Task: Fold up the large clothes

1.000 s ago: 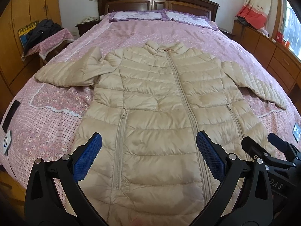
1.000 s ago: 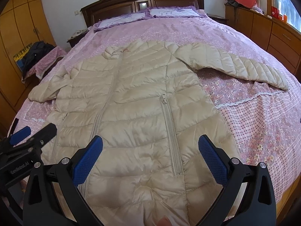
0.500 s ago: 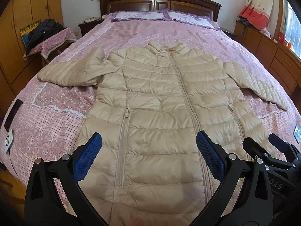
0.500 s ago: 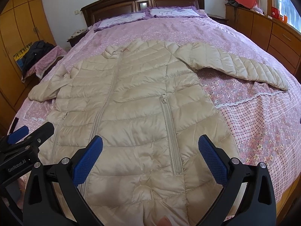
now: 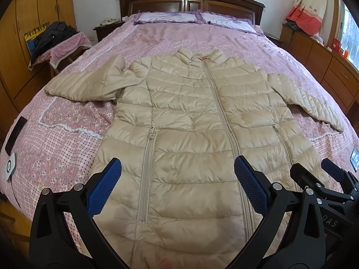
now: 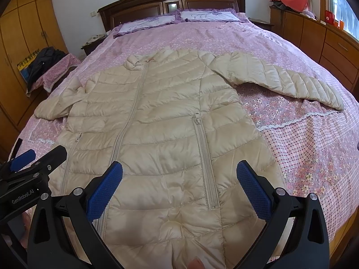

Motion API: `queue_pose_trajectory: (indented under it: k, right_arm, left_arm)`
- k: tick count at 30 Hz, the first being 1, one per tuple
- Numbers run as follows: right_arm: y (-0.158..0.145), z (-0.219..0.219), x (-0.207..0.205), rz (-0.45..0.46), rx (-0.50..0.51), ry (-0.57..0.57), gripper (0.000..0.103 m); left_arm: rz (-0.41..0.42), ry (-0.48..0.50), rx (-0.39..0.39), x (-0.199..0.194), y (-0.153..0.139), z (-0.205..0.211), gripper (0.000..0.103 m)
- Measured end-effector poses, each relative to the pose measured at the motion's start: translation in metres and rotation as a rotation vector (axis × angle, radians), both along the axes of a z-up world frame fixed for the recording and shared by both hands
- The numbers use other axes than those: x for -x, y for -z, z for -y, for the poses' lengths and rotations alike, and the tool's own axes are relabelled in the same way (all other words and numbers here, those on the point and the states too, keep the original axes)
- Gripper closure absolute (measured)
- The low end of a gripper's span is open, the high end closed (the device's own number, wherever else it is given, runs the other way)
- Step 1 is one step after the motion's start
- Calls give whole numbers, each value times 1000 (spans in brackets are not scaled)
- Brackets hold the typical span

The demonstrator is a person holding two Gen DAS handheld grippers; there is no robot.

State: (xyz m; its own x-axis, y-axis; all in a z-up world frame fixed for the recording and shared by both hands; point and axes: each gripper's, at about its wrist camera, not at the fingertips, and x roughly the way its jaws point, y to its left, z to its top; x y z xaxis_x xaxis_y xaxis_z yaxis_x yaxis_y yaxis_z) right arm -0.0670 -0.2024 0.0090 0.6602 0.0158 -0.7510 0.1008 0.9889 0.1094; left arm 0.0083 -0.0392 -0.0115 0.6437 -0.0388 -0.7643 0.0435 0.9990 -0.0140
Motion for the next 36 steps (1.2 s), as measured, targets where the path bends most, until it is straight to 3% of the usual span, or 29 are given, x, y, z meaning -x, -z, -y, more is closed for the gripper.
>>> queue_pose_trajectory:
  k: [36]
  right_arm:
    - [0,1,-1,-2,6,-12,5]
  left_arm:
    - [7,-7,1,2,1,5,3]
